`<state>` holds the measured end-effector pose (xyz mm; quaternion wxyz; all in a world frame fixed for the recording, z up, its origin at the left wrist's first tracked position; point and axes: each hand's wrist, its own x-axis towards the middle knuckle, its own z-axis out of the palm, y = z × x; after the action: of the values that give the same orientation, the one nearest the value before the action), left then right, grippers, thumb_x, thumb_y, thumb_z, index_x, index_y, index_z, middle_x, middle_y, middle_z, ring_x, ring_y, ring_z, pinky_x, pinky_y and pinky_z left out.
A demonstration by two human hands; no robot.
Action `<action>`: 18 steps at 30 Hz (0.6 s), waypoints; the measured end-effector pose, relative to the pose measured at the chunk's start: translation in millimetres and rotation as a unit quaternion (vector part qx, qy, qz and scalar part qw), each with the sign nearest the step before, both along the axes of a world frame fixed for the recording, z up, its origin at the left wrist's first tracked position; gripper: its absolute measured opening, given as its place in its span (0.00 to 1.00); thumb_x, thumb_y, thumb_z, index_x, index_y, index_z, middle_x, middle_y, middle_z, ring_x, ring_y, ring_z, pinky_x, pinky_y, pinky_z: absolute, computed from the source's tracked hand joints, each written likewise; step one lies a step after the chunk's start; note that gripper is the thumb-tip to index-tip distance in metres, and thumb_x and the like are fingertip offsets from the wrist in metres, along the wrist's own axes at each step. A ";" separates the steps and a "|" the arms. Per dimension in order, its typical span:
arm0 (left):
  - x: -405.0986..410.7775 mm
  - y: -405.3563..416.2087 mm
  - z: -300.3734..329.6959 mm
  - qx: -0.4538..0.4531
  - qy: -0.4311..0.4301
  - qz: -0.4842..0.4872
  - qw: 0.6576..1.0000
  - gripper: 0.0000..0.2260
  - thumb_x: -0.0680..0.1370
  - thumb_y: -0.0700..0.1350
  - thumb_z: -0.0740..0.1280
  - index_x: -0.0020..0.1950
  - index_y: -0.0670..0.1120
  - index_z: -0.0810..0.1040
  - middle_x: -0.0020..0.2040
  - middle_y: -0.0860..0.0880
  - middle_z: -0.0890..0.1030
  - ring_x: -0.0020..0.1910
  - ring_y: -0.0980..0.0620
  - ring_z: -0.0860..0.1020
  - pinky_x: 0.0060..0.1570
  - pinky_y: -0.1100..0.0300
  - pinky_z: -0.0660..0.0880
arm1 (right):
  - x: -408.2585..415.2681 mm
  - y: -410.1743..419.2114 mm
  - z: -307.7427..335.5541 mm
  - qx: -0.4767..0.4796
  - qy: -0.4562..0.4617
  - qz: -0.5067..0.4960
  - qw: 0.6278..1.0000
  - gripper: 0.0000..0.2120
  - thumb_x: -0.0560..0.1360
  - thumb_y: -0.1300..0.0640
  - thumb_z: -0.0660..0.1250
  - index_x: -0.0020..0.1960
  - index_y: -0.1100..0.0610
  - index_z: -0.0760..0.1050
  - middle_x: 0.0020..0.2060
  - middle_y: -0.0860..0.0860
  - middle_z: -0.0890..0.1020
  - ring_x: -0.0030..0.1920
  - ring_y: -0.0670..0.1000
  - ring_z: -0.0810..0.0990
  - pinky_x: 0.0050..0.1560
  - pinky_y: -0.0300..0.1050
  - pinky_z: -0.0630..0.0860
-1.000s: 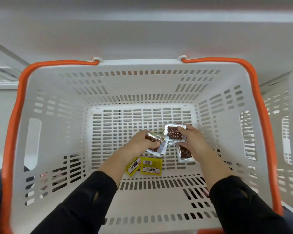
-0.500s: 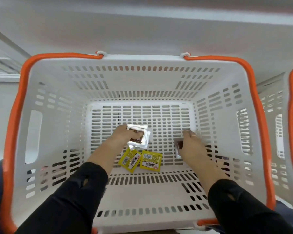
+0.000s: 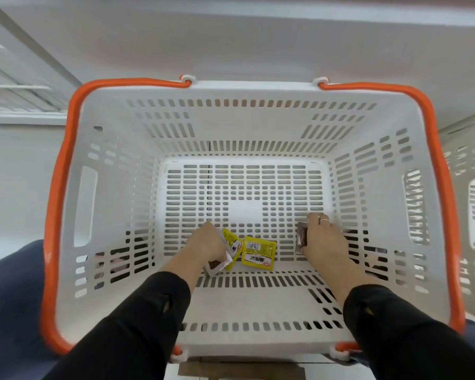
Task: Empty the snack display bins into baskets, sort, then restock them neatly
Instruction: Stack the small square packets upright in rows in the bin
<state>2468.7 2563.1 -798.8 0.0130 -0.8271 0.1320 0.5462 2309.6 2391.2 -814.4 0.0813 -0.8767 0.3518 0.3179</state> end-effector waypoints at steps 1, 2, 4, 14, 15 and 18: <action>-1.7 -0.4 -1.2 0.002 -0.009 0.003 1.000 0.13 0.75 0.41 0.70 0.57 0.40 0.73 0.38 0.47 0.76 0.39 0.52 0.77 0.25 0.65 0.63 | 0.3 0.7 0.2 -0.008 0.004 0.008 1.000 0.29 0.75 0.52 0.69 0.70 0.58 0.60 0.65 0.56 0.70 0.61 0.54 0.74 0.54 0.44 0.73; -3.2 -0.8 -2.3 0.005 -0.015 0.002 1.000 0.14 0.76 0.41 0.70 0.59 0.40 0.73 0.37 0.48 0.75 0.40 0.52 0.77 0.25 0.65 0.63 | 0.0 1.0 0.5 -0.014 0.011 0.016 1.000 0.29 0.75 0.51 0.69 0.69 0.58 0.60 0.64 0.55 0.71 0.60 0.54 0.74 0.53 0.44 0.73; -6.0 -0.4 -5.0 0.002 -0.014 0.002 1.000 0.16 0.76 0.41 0.70 0.61 0.40 0.71 0.36 0.50 0.72 0.41 0.52 0.74 0.26 0.65 0.65 | -0.3 0.9 0.6 -0.019 0.015 0.011 1.000 0.29 0.74 0.47 0.69 0.68 0.57 0.61 0.63 0.54 0.72 0.60 0.53 0.74 0.53 0.44 0.72; -2.4 -2.8 -5.6 -0.046 0.052 -0.007 0.998 0.22 0.75 0.40 0.70 0.67 0.41 0.68 0.61 0.44 0.75 0.56 0.47 0.76 0.43 0.60 0.72 | 21.1 -2.9 8.2 0.132 -0.085 -0.164 0.974 0.02 0.78 0.55 0.62 0.50 0.53 0.72 0.45 0.48 0.80 0.40 0.47 0.75 0.39 0.43 0.72; -0.9 -4.1 -3.7 -0.065 0.046 -0.008 0.997 0.22 0.76 0.40 0.70 0.68 0.42 0.68 0.61 0.45 0.74 0.55 0.48 0.74 0.45 0.60 0.72 | 28.7 -2.5 10.3 0.155 -0.100 -0.194 0.963 0.02 0.79 0.56 0.60 0.50 0.53 0.71 0.44 0.48 0.80 0.40 0.47 0.74 0.37 0.42 0.70; 13.1 -17.3 4.5 -0.137 0.004 0.055 0.989 0.09 0.75 0.38 0.70 0.53 0.43 0.75 0.46 0.48 0.76 0.41 0.53 0.74 0.36 0.62 0.72 | 50.3 -2.3 12.0 0.246 -0.188 -0.358 0.881 0.10 0.80 0.56 0.62 0.58 0.57 0.76 0.52 0.55 0.79 0.45 0.51 0.74 0.37 0.41 0.69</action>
<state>2481.8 2545.7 -794.3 -0.1308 -0.8247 0.1600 0.5265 2359.9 2388.9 -802.4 0.4667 -0.6863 0.5303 0.1731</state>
